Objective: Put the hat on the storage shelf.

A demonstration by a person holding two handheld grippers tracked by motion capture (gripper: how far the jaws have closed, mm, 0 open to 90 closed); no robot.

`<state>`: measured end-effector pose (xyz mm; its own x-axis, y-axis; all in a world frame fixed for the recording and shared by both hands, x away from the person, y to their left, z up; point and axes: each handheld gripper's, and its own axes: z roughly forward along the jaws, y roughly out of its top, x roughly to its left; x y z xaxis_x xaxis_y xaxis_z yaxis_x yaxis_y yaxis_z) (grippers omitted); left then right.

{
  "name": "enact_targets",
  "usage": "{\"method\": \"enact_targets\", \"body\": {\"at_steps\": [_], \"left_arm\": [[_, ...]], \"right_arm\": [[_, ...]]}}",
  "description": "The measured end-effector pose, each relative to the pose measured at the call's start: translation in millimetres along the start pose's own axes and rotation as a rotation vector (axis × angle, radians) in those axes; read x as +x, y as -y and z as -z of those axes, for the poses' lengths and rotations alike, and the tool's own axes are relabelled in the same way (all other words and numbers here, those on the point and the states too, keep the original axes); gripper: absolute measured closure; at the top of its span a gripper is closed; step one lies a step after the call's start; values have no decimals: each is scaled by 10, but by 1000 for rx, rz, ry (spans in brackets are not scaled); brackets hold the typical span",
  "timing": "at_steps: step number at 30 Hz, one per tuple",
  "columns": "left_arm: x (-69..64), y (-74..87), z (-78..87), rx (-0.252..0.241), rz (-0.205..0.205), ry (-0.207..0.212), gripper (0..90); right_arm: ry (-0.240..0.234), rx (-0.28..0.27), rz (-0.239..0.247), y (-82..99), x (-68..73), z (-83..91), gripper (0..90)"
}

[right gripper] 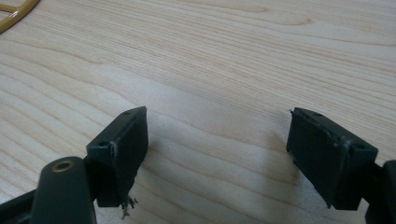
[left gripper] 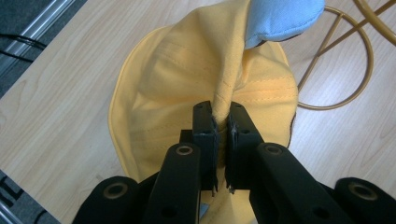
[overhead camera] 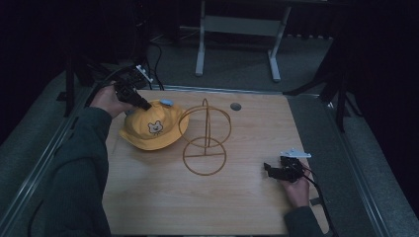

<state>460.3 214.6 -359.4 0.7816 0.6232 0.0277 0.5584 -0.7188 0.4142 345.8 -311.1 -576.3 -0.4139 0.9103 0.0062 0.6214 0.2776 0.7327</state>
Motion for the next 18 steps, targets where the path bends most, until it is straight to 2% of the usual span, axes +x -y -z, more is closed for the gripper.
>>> {"method": "enact_targets", "body": {"at_steps": [8,18], "left_arm": [[-30,38,71,-23,-7,3,844],[-86,63,185,-17,-41,0,844]], "right_arm": [[0,-5,3,4,-1,-3,206],[0,-6,6,4,-1,-3,206]]}}
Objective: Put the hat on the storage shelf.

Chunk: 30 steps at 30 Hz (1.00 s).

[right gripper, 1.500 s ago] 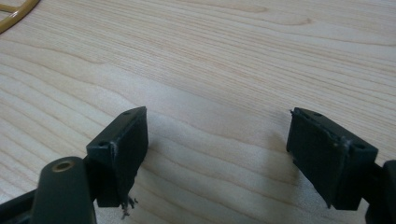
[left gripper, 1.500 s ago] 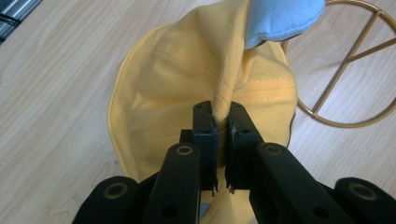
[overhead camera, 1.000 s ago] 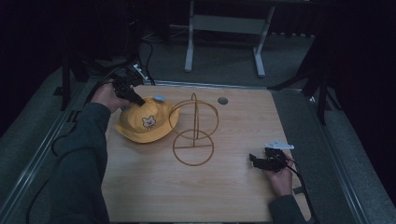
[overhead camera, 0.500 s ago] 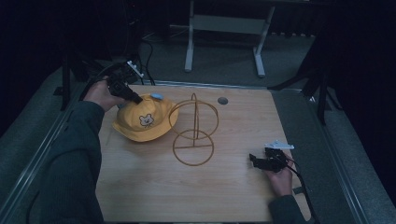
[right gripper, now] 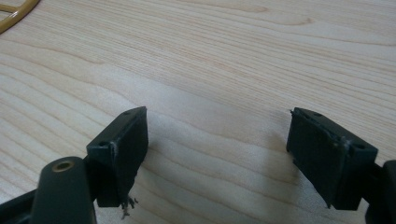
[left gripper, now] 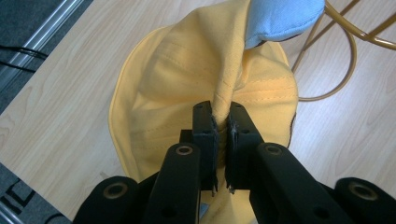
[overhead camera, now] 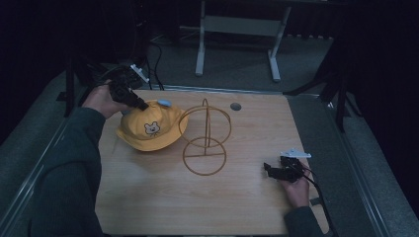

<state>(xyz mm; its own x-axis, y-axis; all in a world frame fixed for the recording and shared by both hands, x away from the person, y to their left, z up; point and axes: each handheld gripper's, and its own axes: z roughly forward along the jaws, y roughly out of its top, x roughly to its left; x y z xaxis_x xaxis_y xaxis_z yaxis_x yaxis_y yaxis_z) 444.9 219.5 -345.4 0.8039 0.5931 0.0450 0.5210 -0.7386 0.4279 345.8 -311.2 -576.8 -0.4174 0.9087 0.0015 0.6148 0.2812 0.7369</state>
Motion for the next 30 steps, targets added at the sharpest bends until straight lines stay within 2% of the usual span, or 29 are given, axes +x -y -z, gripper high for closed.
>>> {"method": "enact_targets", "body": {"at_steps": [18,23,30], "left_arm": [[-24,64,171,-28,-16,10,844],[-22,97,232,-53,-12,18,844],[-25,129,280,-59,-13,17,845]], "right_arm": [[0,0,-1,0,1,0,206],[0,0,-1,0,1,0,206],[0,0,-1,0,1,0,206]]}}
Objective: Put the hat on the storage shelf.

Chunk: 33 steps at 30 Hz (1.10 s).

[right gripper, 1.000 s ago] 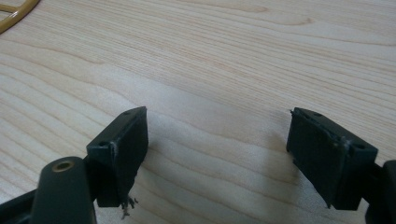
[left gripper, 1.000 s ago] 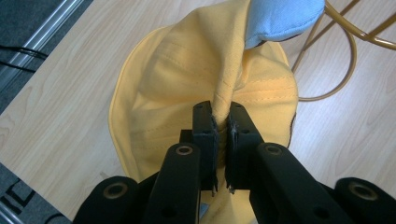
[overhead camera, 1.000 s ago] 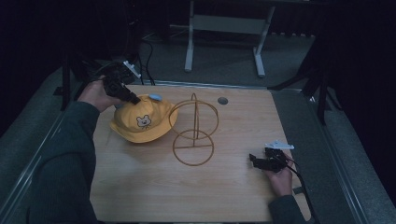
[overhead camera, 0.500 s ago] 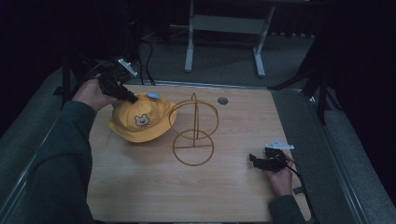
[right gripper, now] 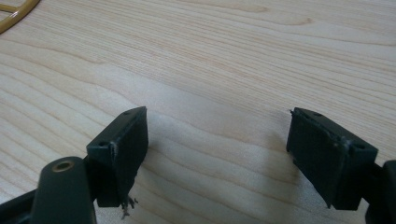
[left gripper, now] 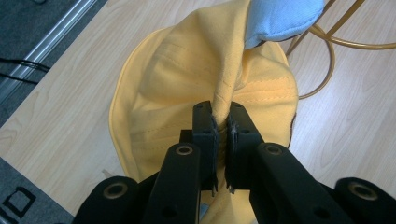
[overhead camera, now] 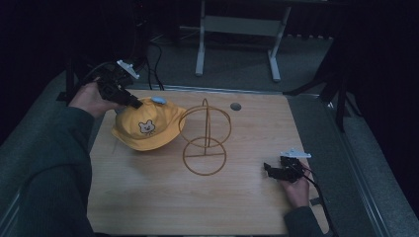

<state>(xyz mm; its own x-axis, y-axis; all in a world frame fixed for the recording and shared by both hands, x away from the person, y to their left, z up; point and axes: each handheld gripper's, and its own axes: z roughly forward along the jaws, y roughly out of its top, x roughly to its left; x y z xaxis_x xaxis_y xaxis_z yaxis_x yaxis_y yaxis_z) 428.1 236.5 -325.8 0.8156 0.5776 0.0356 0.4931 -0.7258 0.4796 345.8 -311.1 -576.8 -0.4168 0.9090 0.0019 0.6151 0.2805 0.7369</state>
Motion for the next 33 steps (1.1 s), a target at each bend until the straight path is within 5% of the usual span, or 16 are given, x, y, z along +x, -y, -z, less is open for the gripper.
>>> {"method": "enact_targets", "body": {"at_steps": [33], "left_arm": [[13,93,239,-48,13,1,844]], "right_arm": [[0,0,-2,0,3,1,206]]}}
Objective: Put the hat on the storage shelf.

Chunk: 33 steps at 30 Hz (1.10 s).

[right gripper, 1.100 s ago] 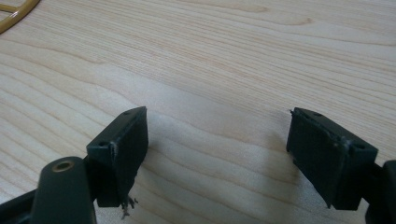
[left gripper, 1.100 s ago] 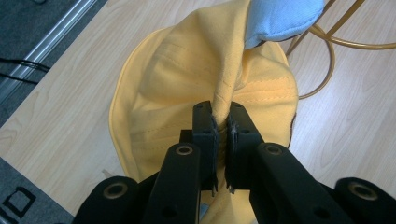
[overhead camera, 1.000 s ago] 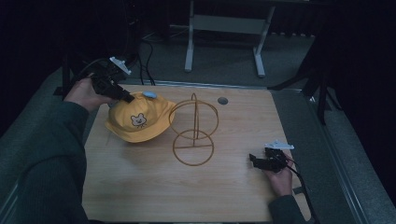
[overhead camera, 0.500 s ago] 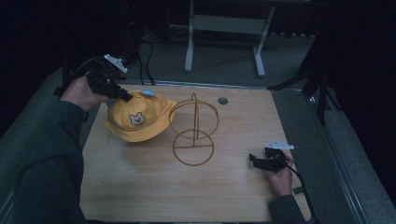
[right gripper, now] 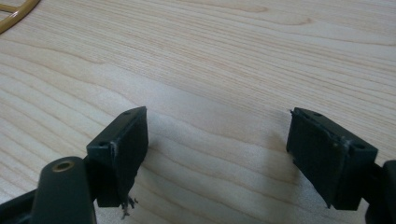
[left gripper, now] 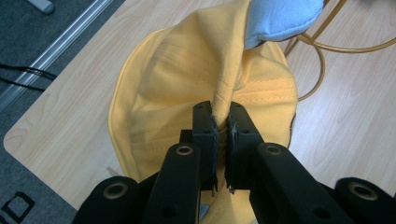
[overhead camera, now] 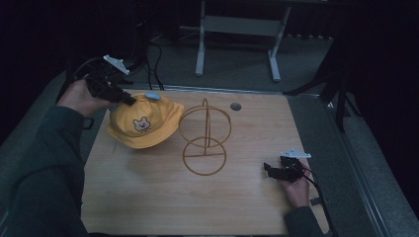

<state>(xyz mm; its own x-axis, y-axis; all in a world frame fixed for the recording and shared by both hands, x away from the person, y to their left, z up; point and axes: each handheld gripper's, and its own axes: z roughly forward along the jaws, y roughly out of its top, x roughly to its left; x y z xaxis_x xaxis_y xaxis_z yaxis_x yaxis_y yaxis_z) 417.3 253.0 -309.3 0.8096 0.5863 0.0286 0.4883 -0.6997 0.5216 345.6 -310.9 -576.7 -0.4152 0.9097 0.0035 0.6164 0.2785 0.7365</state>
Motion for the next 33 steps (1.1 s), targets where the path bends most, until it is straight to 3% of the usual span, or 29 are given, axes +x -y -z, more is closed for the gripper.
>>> {"method": "enact_targets", "body": {"at_steps": [11,33], "left_arm": [[-2,-10,82,-30,0,0,844],[-5,11,236,-37,-11,-12,844]], "right_arm": [[0,0,0,0,1,1,206],[0,3,4,-1,-3,2,206]]}}
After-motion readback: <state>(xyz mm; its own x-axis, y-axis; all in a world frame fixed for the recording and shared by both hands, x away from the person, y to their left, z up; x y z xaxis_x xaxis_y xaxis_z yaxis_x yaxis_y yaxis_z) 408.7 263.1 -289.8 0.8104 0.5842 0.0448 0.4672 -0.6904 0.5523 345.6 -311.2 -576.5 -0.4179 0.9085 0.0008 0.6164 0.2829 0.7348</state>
